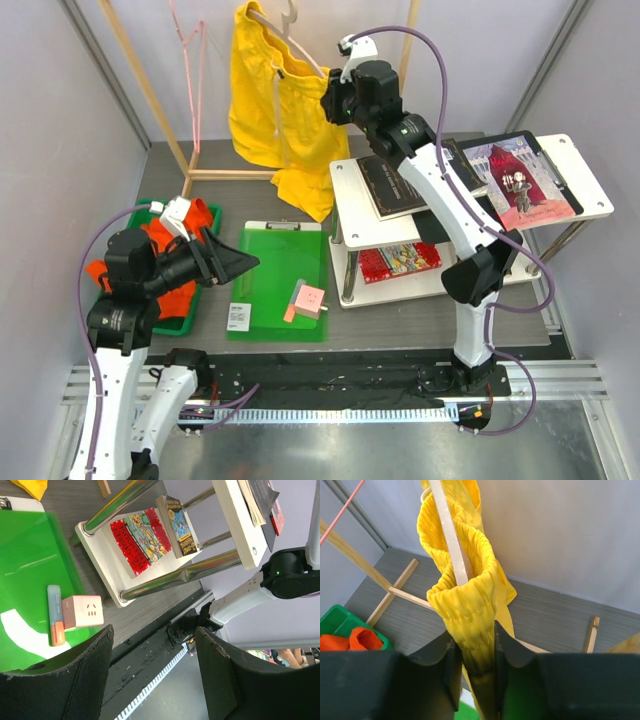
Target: Remove the shorts from the hanger
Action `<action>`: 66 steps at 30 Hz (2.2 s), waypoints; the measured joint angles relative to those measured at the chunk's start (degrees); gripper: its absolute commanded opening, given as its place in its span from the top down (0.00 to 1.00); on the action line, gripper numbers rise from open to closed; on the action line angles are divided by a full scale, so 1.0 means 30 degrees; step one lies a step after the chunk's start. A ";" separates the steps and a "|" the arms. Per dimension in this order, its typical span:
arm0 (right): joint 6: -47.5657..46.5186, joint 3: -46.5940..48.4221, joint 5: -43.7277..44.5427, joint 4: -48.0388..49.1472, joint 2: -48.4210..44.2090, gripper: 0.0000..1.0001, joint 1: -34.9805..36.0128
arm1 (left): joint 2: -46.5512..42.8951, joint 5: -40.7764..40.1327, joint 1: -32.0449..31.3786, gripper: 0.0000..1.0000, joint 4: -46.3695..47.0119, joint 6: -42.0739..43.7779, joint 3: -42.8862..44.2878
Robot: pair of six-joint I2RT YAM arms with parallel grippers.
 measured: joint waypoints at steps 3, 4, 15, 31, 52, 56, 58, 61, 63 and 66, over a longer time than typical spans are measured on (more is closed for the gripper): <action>0.0306 0.0248 -0.0299 0.0066 0.0211 0.91 0.0277 | -0.0146 0.0000 0.0000 0.34 -0.0022 0.0029 0.0000; 0.0342 0.0313 -0.0299 0.0102 0.0262 0.94 0.0430 | -0.0138 0.0007 0.0000 0.34 -0.0029 0.0029 0.0000; 0.2820 0.0146 0.1035 0.1144 0.0401 0.99 0.2572 | 0.0117 0.0131 0.0000 0.34 -0.0015 0.0044 0.0000; 1.1125 -0.8845 0.0248 1.1358 -0.3133 0.99 0.2718 | 0.0554 0.0117 0.0000 0.34 0.0022 0.0066 0.0015; 1.7915 -1.1322 -0.0765 1.9278 -0.2827 0.99 0.3708 | 0.0423 -0.0233 0.0000 0.34 -0.0255 0.0488 0.0182; 1.8294 -1.2240 -0.0911 2.0487 -0.3548 0.99 0.3723 | 0.0423 -0.0248 0.0000 0.34 -0.0284 0.0532 0.0313; 1.8331 -1.2575 -0.0925 2.0822 -0.3803 0.99 0.3723 | 0.0437 -0.0255 0.0000 0.34 -0.0321 0.0554 0.0313; 1.8382 -1.3019 -0.0976 2.1085 -0.4175 0.99 0.3723 | 0.0444 -0.0328 0.0000 0.34 -0.0437 0.0605 0.0342; 1.8374 -1.3260 -0.0984 2.1092 -0.4357 0.99 0.3723 | 0.0459 -0.0386 0.0000 0.34 -0.0561 0.0663 0.0423; 1.8294 -1.3996 -0.1056 2.1085 -0.4976 0.99 0.3723 | 0.0554 -0.0517 0.0000 0.34 -0.0758 0.0947 0.0743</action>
